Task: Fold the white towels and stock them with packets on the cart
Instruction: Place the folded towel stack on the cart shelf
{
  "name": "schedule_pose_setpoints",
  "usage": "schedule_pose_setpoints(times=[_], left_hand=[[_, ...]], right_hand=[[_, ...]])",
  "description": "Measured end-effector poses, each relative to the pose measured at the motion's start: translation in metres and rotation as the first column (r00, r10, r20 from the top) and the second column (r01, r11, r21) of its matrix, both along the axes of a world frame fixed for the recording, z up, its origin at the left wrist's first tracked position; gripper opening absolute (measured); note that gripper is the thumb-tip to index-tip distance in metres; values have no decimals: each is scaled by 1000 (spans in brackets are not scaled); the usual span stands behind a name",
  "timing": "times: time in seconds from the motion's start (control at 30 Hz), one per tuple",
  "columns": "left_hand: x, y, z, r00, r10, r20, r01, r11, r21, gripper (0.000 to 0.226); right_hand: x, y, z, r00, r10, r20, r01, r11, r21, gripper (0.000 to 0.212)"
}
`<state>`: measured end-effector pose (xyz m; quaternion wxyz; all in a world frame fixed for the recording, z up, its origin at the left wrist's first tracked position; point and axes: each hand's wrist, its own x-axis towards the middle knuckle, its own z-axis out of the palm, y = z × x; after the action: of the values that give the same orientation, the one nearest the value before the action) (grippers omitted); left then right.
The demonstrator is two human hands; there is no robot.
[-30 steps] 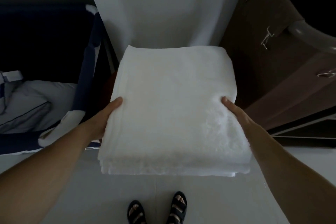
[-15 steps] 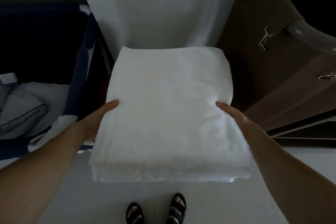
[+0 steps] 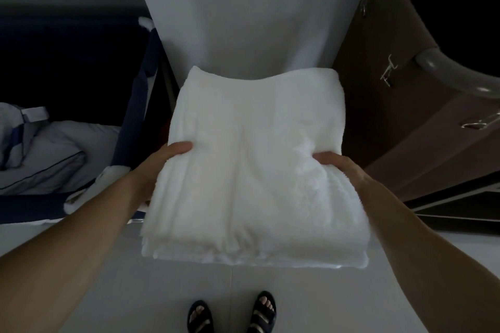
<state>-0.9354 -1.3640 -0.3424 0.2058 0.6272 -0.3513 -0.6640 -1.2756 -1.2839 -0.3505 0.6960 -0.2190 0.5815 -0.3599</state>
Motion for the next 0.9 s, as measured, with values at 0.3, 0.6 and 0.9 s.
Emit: schedule_pose_setpoints(times=[0.3,0.6,0.9], left_hand=[[-15,43,64,989,-148,7,143,943,-302,87],[-42,144,101,984,-169,54,177,915,-363,93],[-99,266,111,954,-296,53,294,882,-368,86]], right_hand=[[5,41,25,997,-53,-55,51,998,-36,89],[14,160,63,967,-240,-89,233,969,-84,82],[-8,326,100,899,-401,-174,391,916,-91,55]])
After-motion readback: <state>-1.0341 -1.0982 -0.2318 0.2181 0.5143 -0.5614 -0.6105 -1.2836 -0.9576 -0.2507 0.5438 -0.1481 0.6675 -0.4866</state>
